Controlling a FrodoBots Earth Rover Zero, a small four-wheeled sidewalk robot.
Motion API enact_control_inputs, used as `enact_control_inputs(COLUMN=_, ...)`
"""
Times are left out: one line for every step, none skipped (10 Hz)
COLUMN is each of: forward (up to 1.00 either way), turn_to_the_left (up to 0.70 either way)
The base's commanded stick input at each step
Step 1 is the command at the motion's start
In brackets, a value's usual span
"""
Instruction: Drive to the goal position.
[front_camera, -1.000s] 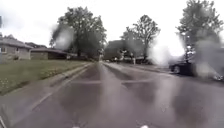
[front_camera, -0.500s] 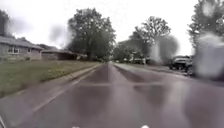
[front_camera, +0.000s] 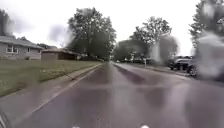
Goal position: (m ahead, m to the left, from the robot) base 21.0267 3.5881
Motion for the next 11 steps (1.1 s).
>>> enact_control_inputs(forward=0.5, turn_to_the_left=-0.01)
enact_control_inputs(forward=0.5, turn_to_the_left=-0.01)
enact_control_inputs(forward=0.5, turn_to_the_left=-0.01)
enact_control_inputs(forward=0.5, turn_to_the_left=-0.01)
enact_control_inputs(forward=0.5, turn_to_the_left=-0.01)
enact_control_inputs(forward=0.5, turn_to_the_left=-0.01)
enact_control_inputs(forward=0.5, turn_to_the_left=-0.01)
enact_control_inputs(forward=0.5, turn_to_the_left=-0.01)
enact_control_inputs(forward=0.5, turn_to_the_left=-0.01)
enact_control_inputs(forward=0.5, turn_to_the_left=-0.01)
enact_control_inputs(forward=0.5, turn_to_the_left=-0.01)
